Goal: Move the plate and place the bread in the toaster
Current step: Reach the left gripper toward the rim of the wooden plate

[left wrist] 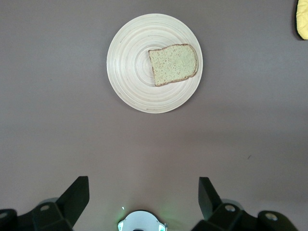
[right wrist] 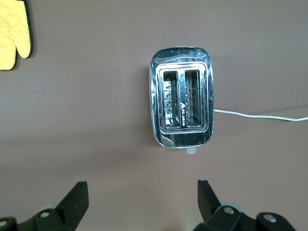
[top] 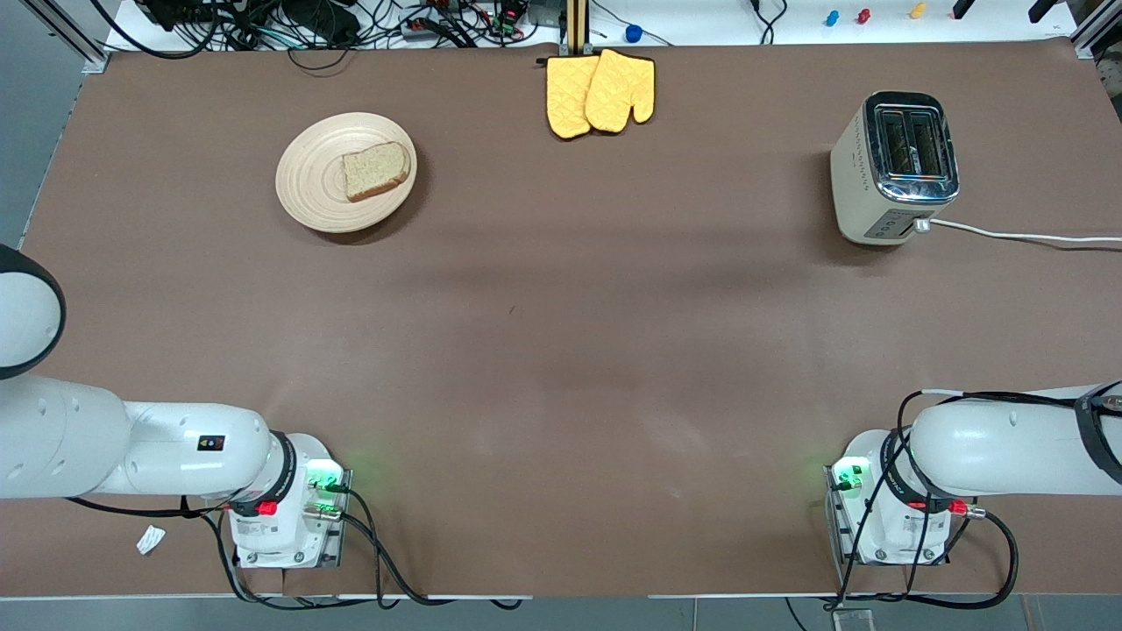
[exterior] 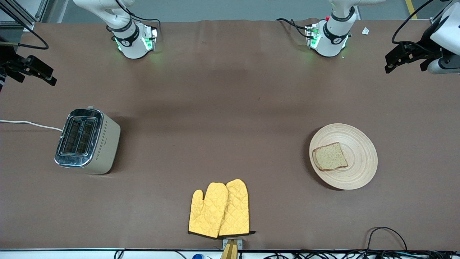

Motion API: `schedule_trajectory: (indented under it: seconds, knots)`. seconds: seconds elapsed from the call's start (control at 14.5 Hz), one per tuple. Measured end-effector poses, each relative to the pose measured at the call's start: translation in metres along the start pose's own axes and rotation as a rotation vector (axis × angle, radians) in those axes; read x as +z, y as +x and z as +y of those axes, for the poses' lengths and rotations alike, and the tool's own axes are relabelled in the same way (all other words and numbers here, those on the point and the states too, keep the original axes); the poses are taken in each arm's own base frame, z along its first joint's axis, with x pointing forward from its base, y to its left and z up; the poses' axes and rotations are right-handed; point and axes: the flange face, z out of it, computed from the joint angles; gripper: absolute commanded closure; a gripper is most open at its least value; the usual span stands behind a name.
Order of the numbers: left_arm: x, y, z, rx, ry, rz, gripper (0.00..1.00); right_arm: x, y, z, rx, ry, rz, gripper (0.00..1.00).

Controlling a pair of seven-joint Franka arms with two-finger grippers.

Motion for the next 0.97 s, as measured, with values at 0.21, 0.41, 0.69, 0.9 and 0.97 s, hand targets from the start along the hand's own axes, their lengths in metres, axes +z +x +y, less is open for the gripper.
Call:
schedule_trajectory:
  seconds: [0.21,0.41,0.69,0.9,0.97]
  knots:
    - [0.002,0.002,-0.004,-0.008,-0.001,-0.004,0.0,0.0,0.0,-0.001,-0.001,0.0,0.0,0.0]
    - [0.019,0.019,-0.048,-0.018,-0.012,-0.039,0.0,0.0,0.0,0.0,0.0,0.005,0.0,0.0]
    - [0.086,0.065,-0.14,-0.083,-0.083,-0.079,0.0,-0.001,0.0,0.0,0.001,0.008,0.004,0.0]
    - [0.161,0.092,-0.217,-0.161,-0.259,-0.096,0.0,-0.01,0.001,-0.001,0.0,0.011,0.028,0.0]
    - [0.187,0.097,-0.242,-0.193,-0.33,-0.105,0.0,-0.015,0.0,-0.001,0.0,0.012,0.038,0.0]
